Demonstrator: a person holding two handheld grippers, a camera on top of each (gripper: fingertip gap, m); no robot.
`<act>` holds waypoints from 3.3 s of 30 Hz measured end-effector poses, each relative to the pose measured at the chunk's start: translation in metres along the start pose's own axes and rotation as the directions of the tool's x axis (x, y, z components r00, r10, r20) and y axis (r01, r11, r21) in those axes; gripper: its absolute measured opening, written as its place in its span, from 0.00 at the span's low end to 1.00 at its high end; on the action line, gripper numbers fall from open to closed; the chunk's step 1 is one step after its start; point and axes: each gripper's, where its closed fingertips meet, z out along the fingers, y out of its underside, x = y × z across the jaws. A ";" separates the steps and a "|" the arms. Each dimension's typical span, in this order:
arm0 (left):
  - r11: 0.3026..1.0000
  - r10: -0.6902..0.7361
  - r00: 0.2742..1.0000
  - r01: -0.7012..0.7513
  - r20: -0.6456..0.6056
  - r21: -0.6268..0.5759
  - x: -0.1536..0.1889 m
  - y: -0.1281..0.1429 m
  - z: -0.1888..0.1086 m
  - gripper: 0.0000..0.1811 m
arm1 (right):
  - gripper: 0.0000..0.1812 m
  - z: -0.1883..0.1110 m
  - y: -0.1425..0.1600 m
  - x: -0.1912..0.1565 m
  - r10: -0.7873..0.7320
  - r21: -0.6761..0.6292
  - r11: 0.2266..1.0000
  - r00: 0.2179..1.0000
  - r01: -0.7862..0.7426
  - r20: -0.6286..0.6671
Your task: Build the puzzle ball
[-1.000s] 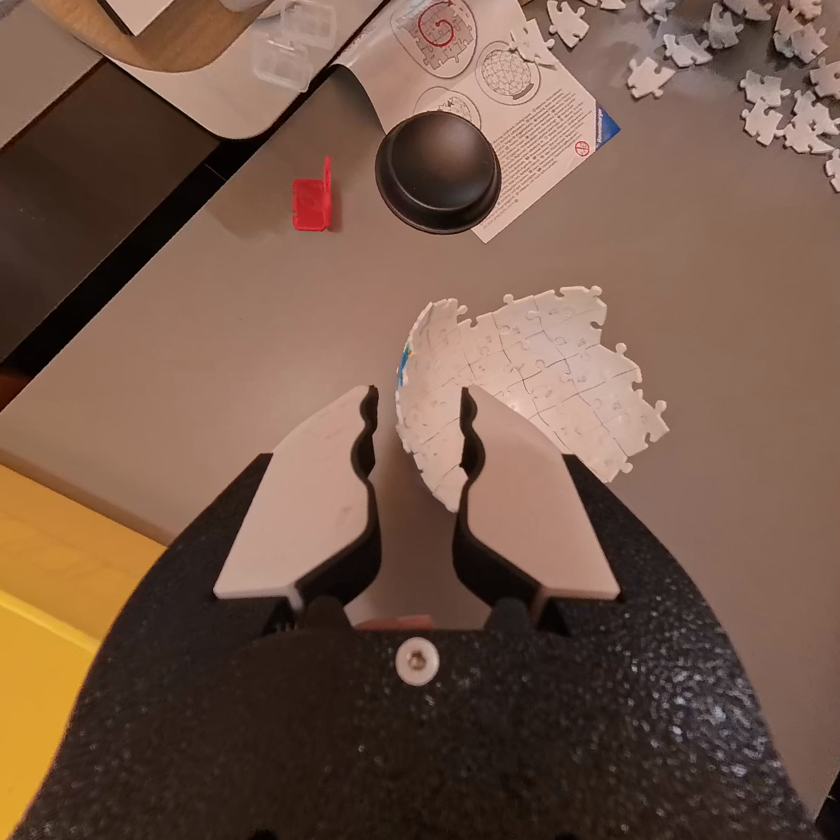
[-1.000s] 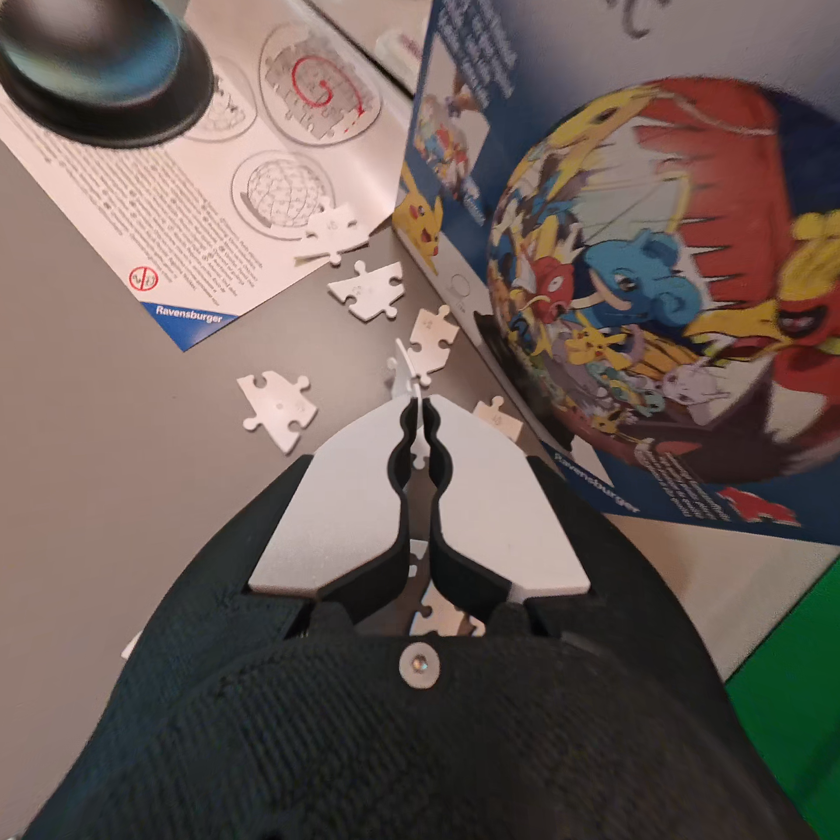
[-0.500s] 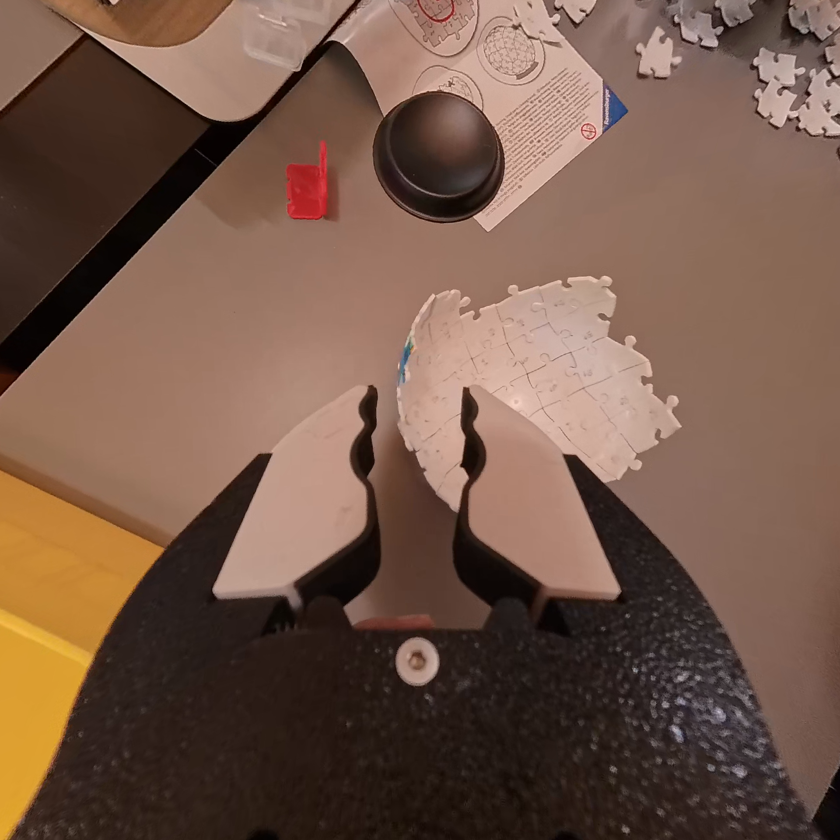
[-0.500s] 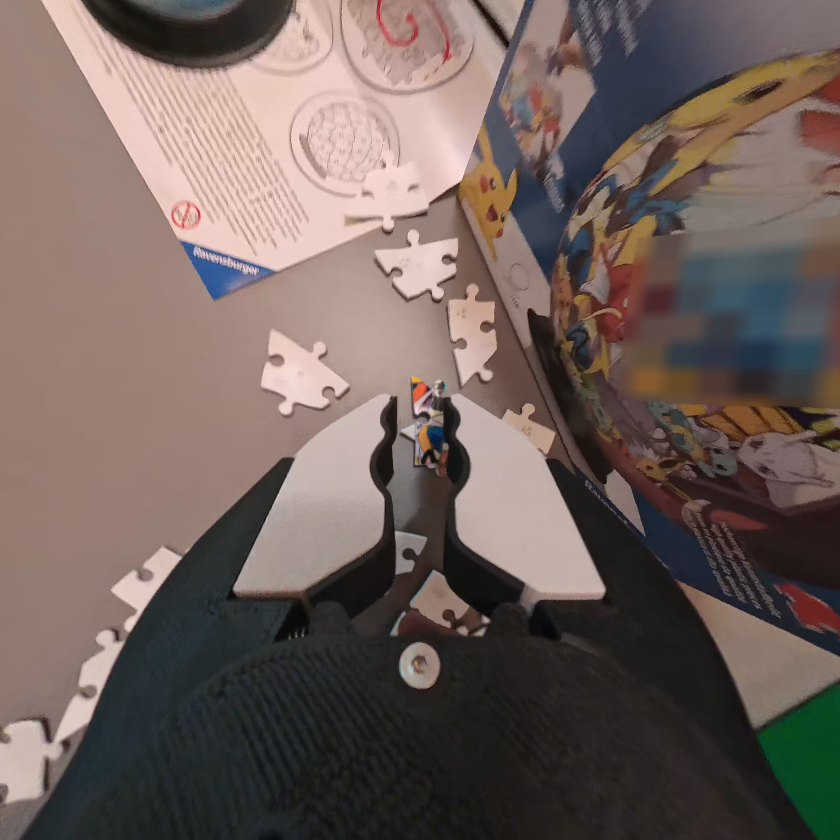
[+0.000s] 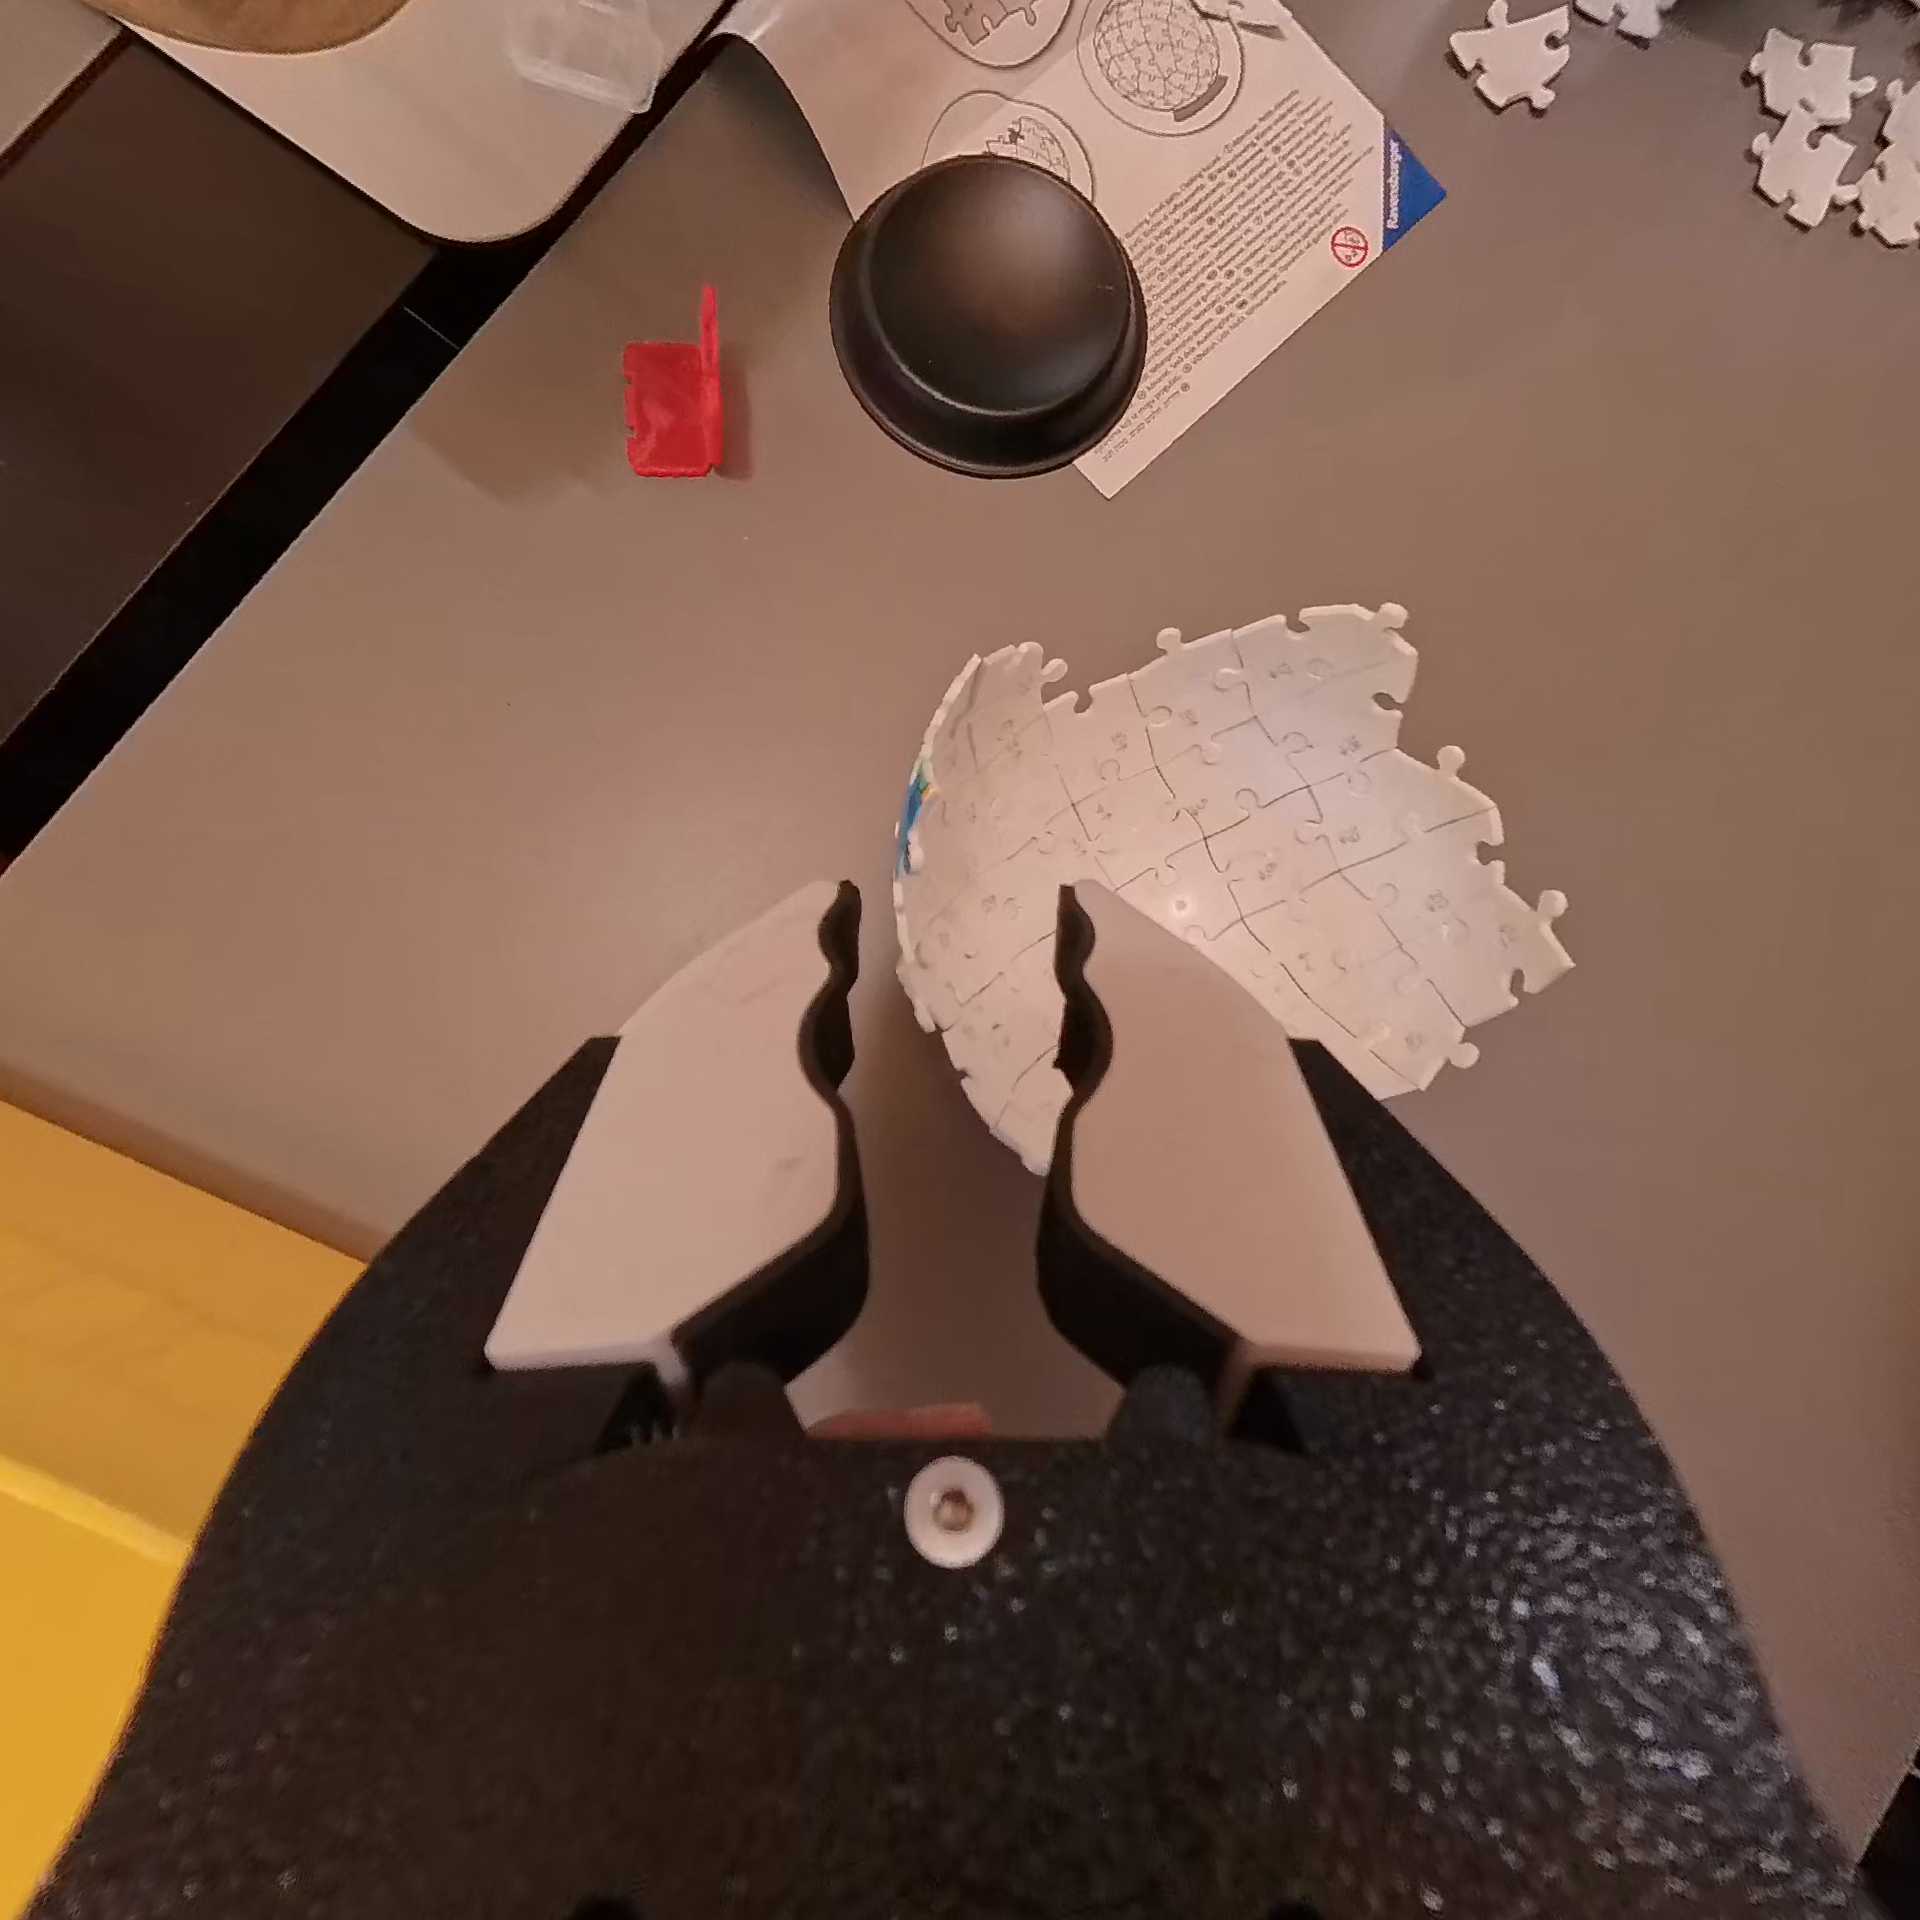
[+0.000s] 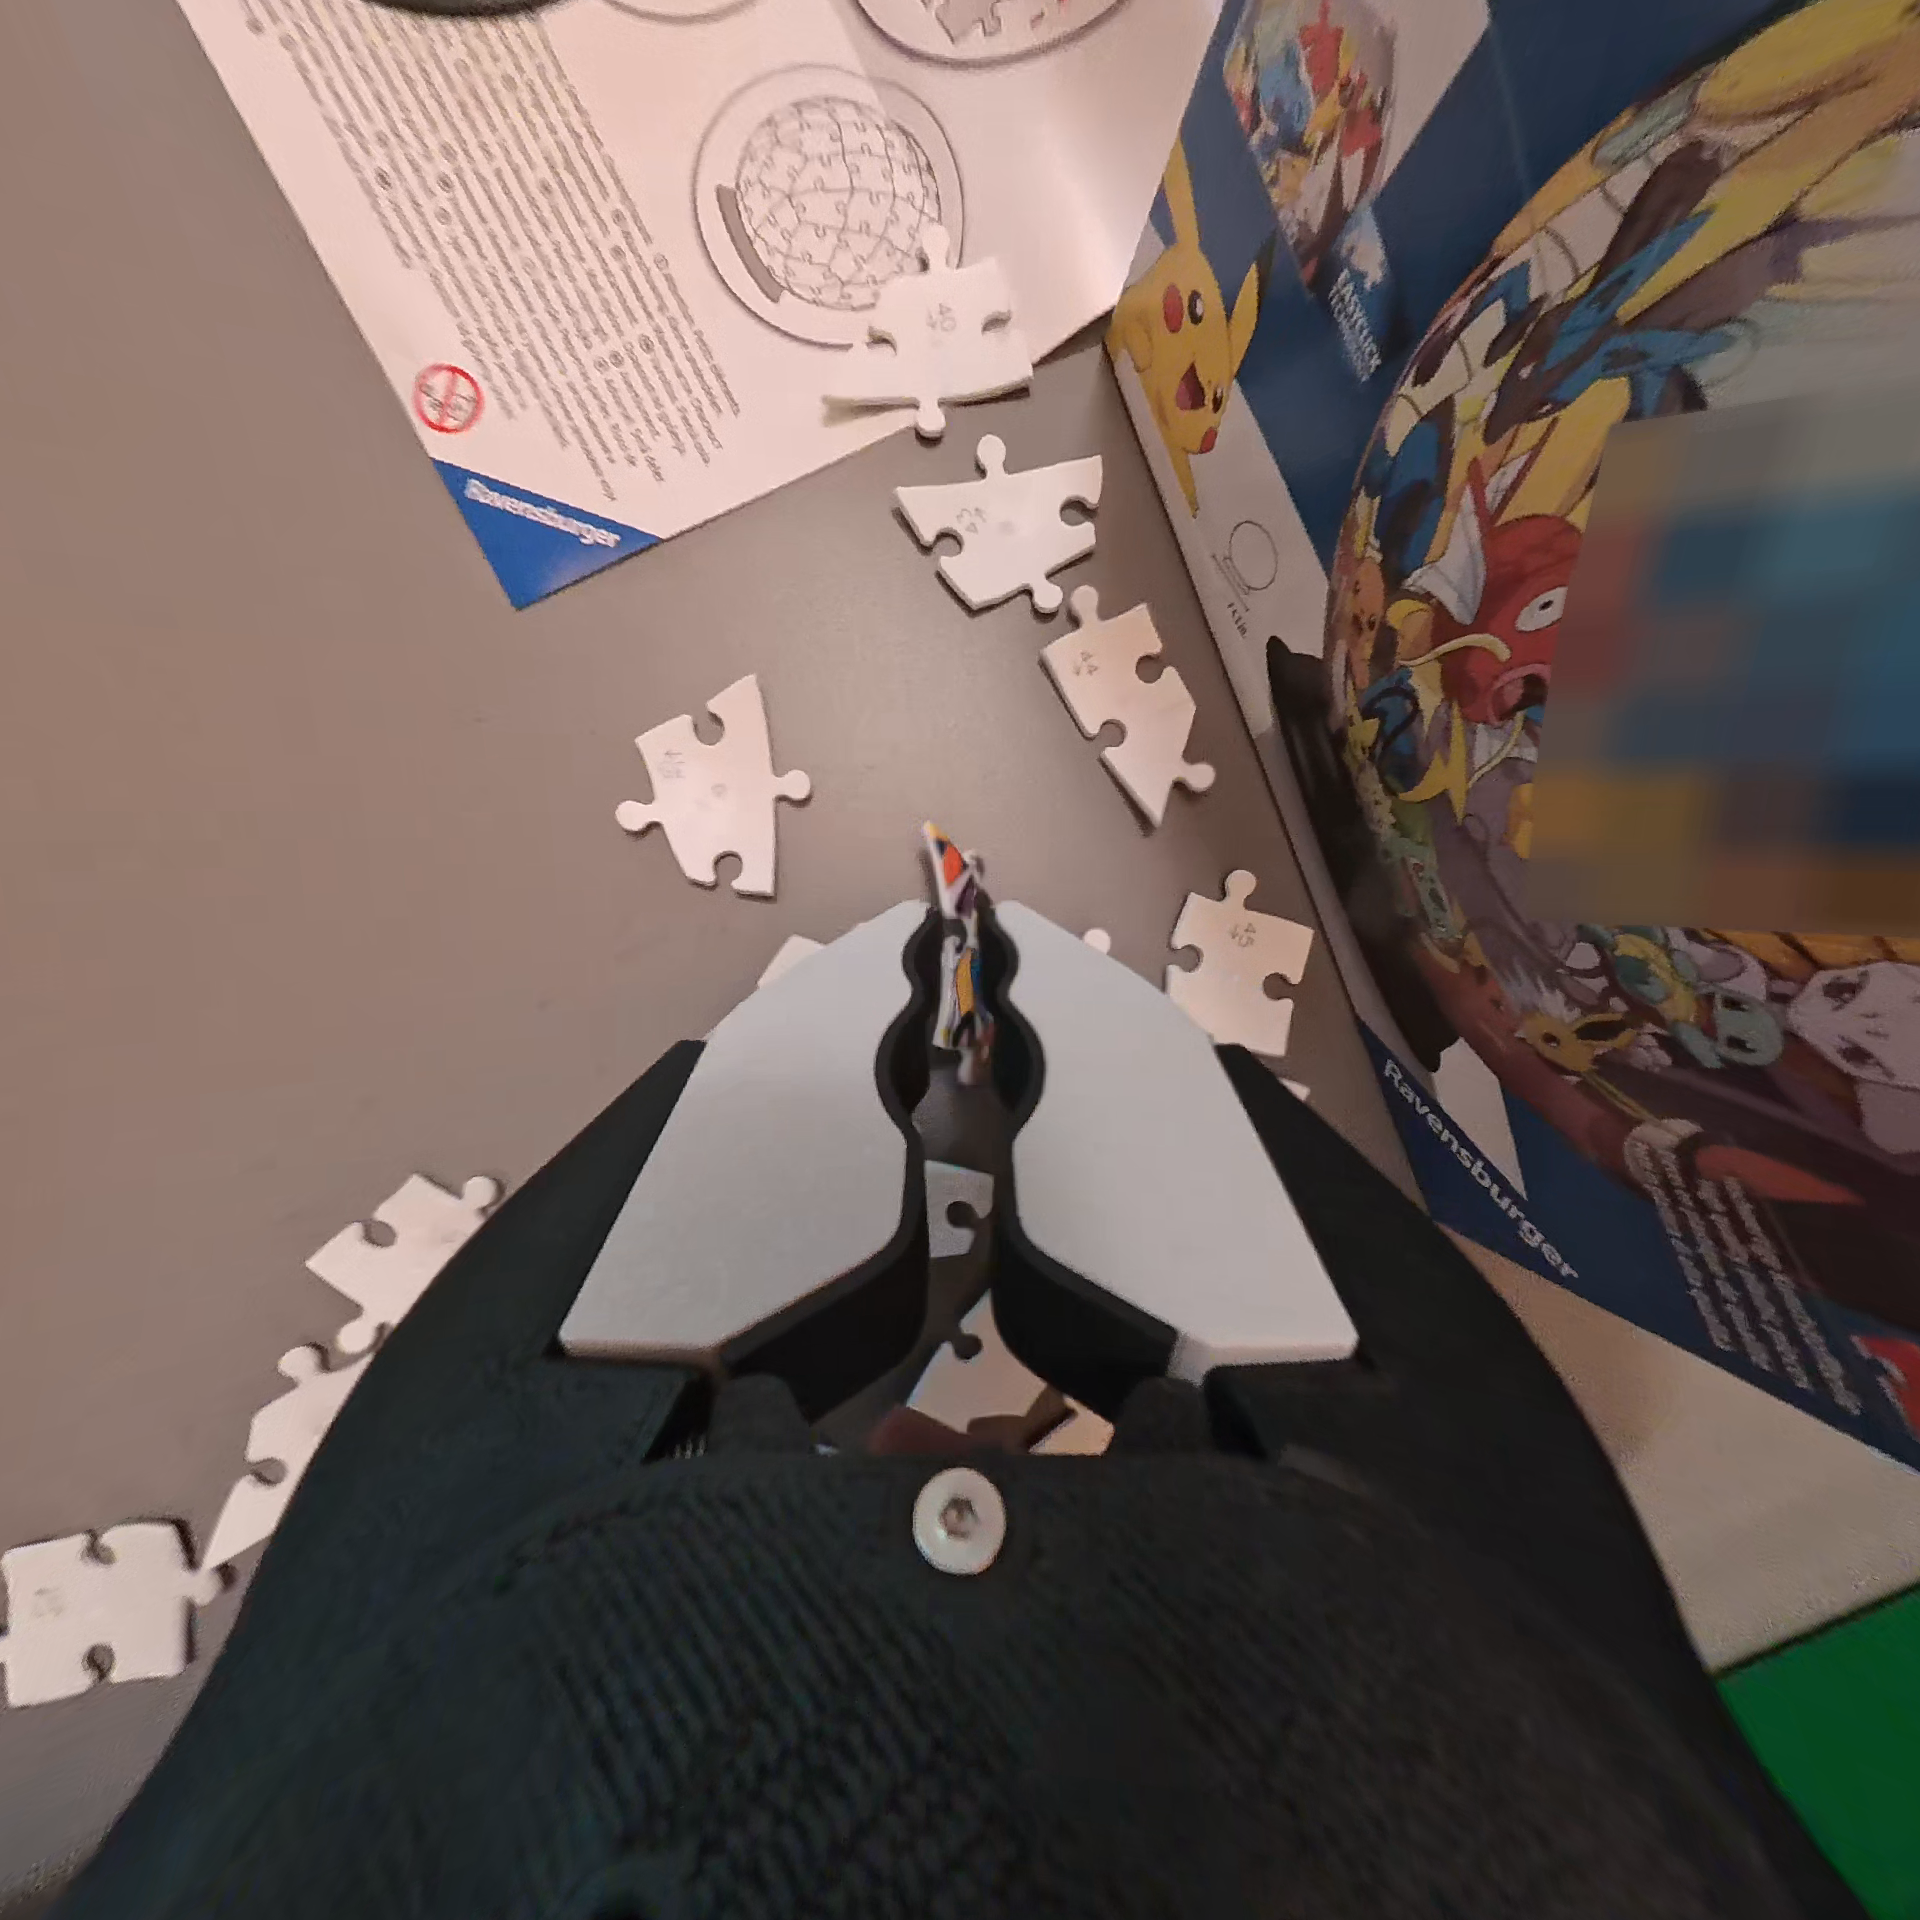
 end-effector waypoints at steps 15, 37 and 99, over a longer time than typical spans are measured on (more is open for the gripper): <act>0.980 0.070 0.997 -0.074 0.031 0.182 0.016 -0.038 -0.013 0.18 | 0.01 -0.077 -0.080 -0.030 0.333 0.544 0.664 0.854 -0.513 0.399; 0.824 0.191 0.922 0.037 -0.337 0.566 0.110 -0.104 -0.052 0.09 | 0.01 -0.098 -0.247 -0.212 -0.125 0.743 0.522 0.824 -0.419 0.553; 0.938 0.249 0.950 -0.187 -0.191 0.293 0.055 -0.054 -0.017 0.01 | 0.02 -0.017 -0.259 -0.221 -0.441 0.632 0.734 0.882 0.249 0.164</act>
